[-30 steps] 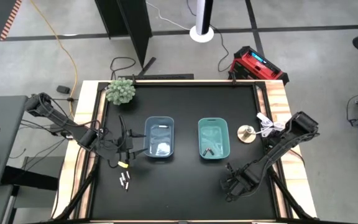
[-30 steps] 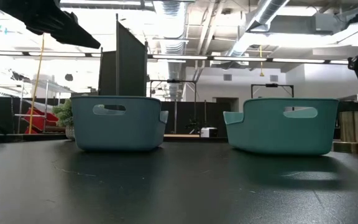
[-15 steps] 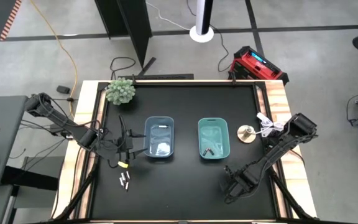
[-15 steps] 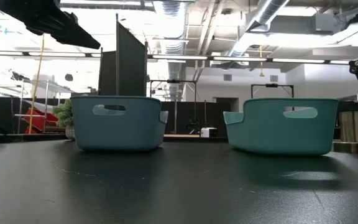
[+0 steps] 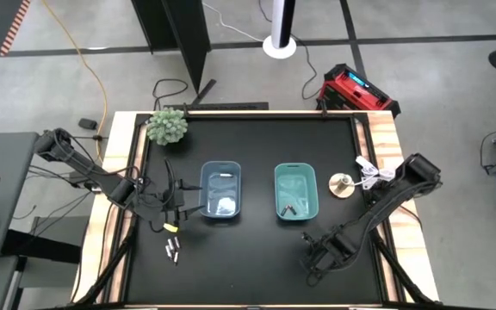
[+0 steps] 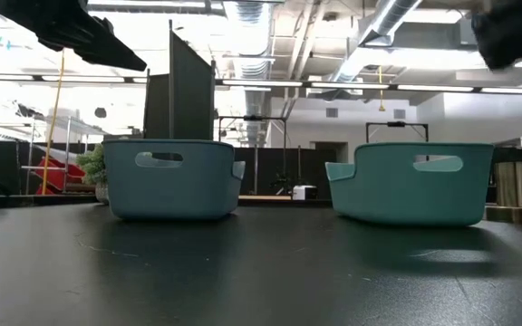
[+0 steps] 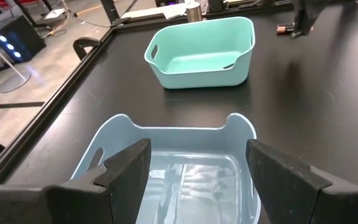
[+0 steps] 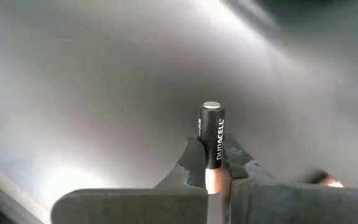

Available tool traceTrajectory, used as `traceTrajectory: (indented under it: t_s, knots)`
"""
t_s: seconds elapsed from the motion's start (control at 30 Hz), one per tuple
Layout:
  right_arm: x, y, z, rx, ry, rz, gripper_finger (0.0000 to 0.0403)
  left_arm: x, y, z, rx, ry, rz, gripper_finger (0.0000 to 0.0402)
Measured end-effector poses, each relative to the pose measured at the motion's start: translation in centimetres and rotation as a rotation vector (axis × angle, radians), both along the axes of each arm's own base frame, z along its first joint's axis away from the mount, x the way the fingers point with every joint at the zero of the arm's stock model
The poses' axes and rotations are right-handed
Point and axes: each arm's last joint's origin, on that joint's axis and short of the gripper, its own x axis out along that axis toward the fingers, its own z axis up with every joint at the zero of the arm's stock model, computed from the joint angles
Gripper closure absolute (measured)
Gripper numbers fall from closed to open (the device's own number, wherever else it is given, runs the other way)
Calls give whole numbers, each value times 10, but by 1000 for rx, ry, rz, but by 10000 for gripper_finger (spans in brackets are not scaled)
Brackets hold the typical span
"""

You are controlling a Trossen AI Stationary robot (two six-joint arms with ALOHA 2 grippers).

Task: Sort batteries
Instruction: Put the big black battery into the green bin

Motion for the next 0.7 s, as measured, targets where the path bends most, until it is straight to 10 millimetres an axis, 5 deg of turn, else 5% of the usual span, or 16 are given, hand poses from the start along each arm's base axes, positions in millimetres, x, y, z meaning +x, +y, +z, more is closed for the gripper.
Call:
traceTrajectory:
  t_s: [0.37, 0.7]
  knots:
    - [30, -36, 77, -252, -211, 152, 399, 1, 0, -1, -9, 2, 5, 141]
    - [42, -96, 87, -426, 12, 207, 397, 1, 0, -1, -19, -1, 8, 141]
